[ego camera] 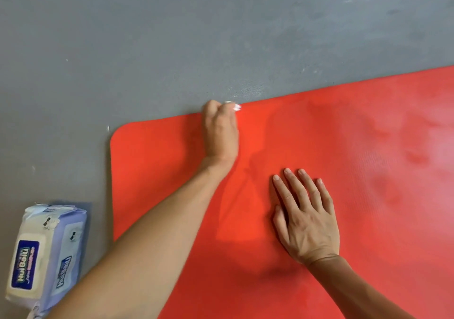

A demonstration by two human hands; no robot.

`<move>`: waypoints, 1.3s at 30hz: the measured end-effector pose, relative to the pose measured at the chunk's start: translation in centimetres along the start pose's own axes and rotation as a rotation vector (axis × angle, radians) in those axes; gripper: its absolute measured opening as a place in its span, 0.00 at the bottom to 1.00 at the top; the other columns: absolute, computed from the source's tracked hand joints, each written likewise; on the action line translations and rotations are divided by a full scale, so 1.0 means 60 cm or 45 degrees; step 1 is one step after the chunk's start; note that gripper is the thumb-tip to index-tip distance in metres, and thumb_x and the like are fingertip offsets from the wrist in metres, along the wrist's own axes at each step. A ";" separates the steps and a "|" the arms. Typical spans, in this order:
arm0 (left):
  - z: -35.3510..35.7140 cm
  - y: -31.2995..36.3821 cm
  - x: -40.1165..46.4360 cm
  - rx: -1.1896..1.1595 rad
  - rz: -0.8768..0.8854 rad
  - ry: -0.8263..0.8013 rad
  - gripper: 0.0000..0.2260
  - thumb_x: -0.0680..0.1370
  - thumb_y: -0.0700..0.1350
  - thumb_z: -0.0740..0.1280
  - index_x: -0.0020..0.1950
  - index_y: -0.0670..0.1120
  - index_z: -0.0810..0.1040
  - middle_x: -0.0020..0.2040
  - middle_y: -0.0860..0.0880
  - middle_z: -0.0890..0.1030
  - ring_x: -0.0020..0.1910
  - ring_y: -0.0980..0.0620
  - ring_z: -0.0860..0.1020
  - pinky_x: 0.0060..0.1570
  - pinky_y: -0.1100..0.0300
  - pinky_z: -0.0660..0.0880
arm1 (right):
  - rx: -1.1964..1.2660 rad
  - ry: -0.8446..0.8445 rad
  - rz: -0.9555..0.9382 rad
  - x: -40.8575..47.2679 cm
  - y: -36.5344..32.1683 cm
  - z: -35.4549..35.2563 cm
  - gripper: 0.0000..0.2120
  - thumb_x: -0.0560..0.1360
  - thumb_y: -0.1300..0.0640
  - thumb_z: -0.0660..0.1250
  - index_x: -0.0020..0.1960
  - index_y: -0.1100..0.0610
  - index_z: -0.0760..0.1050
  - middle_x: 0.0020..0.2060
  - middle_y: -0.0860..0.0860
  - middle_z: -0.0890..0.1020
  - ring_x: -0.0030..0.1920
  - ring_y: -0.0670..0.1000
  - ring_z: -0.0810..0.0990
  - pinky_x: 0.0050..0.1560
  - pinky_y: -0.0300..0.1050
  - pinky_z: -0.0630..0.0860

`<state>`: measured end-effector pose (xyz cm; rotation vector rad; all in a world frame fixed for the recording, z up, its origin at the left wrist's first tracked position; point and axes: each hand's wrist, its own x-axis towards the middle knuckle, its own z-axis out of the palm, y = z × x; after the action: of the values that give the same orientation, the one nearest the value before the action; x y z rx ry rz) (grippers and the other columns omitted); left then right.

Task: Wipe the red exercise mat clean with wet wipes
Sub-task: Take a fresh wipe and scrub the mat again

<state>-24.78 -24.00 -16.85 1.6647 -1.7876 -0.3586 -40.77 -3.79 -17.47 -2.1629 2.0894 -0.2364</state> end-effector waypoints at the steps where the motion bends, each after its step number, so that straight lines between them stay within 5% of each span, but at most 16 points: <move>1: 0.021 0.032 -0.016 -0.054 0.067 -0.063 0.09 0.77 0.34 0.66 0.51 0.39 0.86 0.41 0.42 0.76 0.42 0.42 0.77 0.47 0.53 0.73 | 0.006 0.011 -0.001 0.000 0.000 0.000 0.29 0.79 0.48 0.60 0.80 0.50 0.65 0.78 0.51 0.67 0.80 0.55 0.61 0.77 0.63 0.60; 6: 0.016 0.034 -0.016 -0.132 0.484 -0.325 0.06 0.80 0.36 0.69 0.51 0.38 0.85 0.42 0.43 0.77 0.44 0.45 0.77 0.48 0.51 0.76 | 0.025 0.040 0.002 -0.002 0.002 0.002 0.30 0.79 0.49 0.64 0.80 0.50 0.66 0.78 0.51 0.67 0.80 0.55 0.61 0.77 0.62 0.61; 11: 0.029 -0.016 0.070 0.076 0.181 -0.081 0.08 0.78 0.37 0.67 0.49 0.41 0.87 0.41 0.40 0.78 0.43 0.40 0.79 0.46 0.49 0.76 | 0.043 0.057 0.013 -0.002 0.001 0.007 0.29 0.79 0.49 0.63 0.79 0.49 0.66 0.78 0.50 0.68 0.80 0.54 0.62 0.77 0.62 0.61; 18: 0.030 0.029 -0.017 -0.130 0.638 -0.306 0.05 0.79 0.31 0.70 0.49 0.37 0.85 0.42 0.43 0.78 0.45 0.45 0.77 0.51 0.58 0.75 | 0.051 0.064 -0.003 -0.007 0.005 0.007 0.28 0.81 0.48 0.61 0.80 0.49 0.66 0.78 0.50 0.68 0.80 0.54 0.61 0.77 0.62 0.61; 23: 0.045 0.025 0.012 -0.055 0.339 -0.135 0.10 0.81 0.40 0.65 0.52 0.40 0.87 0.43 0.42 0.80 0.44 0.41 0.80 0.49 0.50 0.77 | 0.084 0.093 0.009 -0.003 0.003 0.008 0.28 0.79 0.49 0.62 0.79 0.49 0.68 0.78 0.50 0.69 0.80 0.54 0.62 0.77 0.61 0.61; 27: 0.083 0.101 -0.040 -0.232 0.463 -0.268 0.07 0.78 0.32 0.69 0.52 0.39 0.86 0.43 0.43 0.80 0.45 0.43 0.80 0.50 0.53 0.77 | 0.074 0.069 0.003 -0.006 0.006 0.008 0.29 0.78 0.48 0.62 0.79 0.50 0.68 0.78 0.50 0.69 0.80 0.54 0.62 0.78 0.61 0.60; 32: 0.033 0.034 -0.011 -0.116 0.563 -0.333 0.08 0.79 0.36 0.68 0.55 0.40 0.86 0.43 0.43 0.79 0.45 0.45 0.79 0.52 0.66 0.72 | 0.074 0.044 -0.002 -0.005 0.008 0.007 0.29 0.78 0.48 0.62 0.79 0.49 0.66 0.78 0.50 0.68 0.80 0.54 0.61 0.79 0.60 0.59; 36: 0.021 0.004 -0.016 0.021 0.172 -0.091 0.11 0.80 0.42 0.65 0.54 0.41 0.87 0.44 0.40 0.79 0.43 0.40 0.81 0.50 0.47 0.78 | 0.079 0.029 0.008 -0.005 0.008 0.007 0.29 0.78 0.47 0.61 0.79 0.49 0.67 0.78 0.49 0.68 0.80 0.54 0.61 0.79 0.60 0.57; 39: 0.067 0.070 -0.060 -0.142 0.233 -0.142 0.11 0.80 0.41 0.64 0.53 0.41 0.87 0.44 0.42 0.79 0.41 0.43 0.81 0.48 0.51 0.77 | 0.098 0.050 -0.023 -0.004 0.010 0.008 0.29 0.78 0.48 0.61 0.79 0.50 0.67 0.78 0.50 0.68 0.81 0.54 0.61 0.79 0.60 0.57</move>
<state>-30.67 -20.86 -18.29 1.4163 -1.9474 -0.4679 -41.28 -3.56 -18.04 -2.1505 2.0462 -0.3582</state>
